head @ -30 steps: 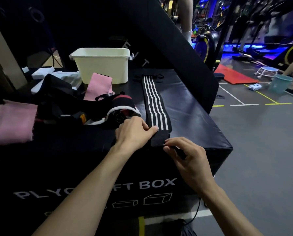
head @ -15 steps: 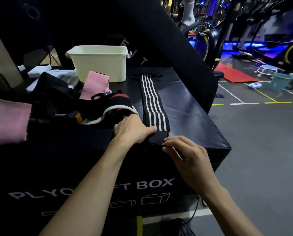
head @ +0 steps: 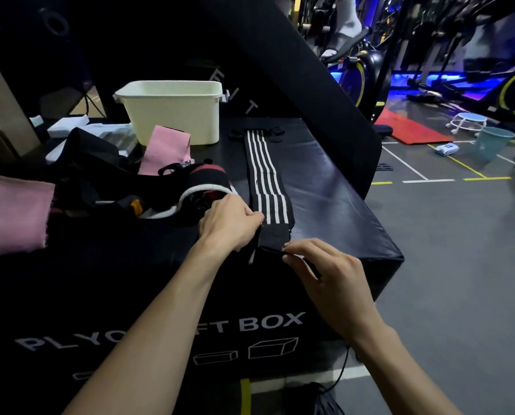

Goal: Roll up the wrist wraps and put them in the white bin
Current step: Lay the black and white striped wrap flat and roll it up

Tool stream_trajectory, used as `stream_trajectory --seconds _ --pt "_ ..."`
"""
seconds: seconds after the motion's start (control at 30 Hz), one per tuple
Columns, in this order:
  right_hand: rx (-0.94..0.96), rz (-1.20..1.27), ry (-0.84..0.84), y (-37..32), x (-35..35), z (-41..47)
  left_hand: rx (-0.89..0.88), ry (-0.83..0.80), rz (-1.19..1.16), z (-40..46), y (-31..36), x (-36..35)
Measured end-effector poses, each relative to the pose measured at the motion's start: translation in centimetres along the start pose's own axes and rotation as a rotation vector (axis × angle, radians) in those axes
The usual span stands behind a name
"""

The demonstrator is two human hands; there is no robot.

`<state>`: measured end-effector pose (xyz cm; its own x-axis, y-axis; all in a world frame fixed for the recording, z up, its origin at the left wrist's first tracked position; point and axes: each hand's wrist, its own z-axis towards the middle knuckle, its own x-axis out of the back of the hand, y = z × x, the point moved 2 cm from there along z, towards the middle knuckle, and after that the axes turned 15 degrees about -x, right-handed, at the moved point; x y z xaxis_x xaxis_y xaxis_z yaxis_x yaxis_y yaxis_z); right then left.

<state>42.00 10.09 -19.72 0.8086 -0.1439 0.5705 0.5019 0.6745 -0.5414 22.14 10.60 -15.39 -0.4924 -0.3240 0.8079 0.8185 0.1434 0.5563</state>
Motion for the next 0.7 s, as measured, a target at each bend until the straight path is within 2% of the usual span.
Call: stream_trajectory --seconds 0.43,0.63,0.7 --pt "0.037 -0.049 -0.029 -0.3 -0.5 0.1 -0.041 0.067 0.128 -0.7 -0.2 -0.1" --pt "0.027 -0.072 -0.011 -0.2 0.1 0.2 -0.120 0.098 0.061 -0.8 -1.0 -0.6" --pt "0.011 -0.053 -0.011 -0.1 0.3 0.3 -0.223 0.147 0.011 -1.1 -1.4 -0.2"
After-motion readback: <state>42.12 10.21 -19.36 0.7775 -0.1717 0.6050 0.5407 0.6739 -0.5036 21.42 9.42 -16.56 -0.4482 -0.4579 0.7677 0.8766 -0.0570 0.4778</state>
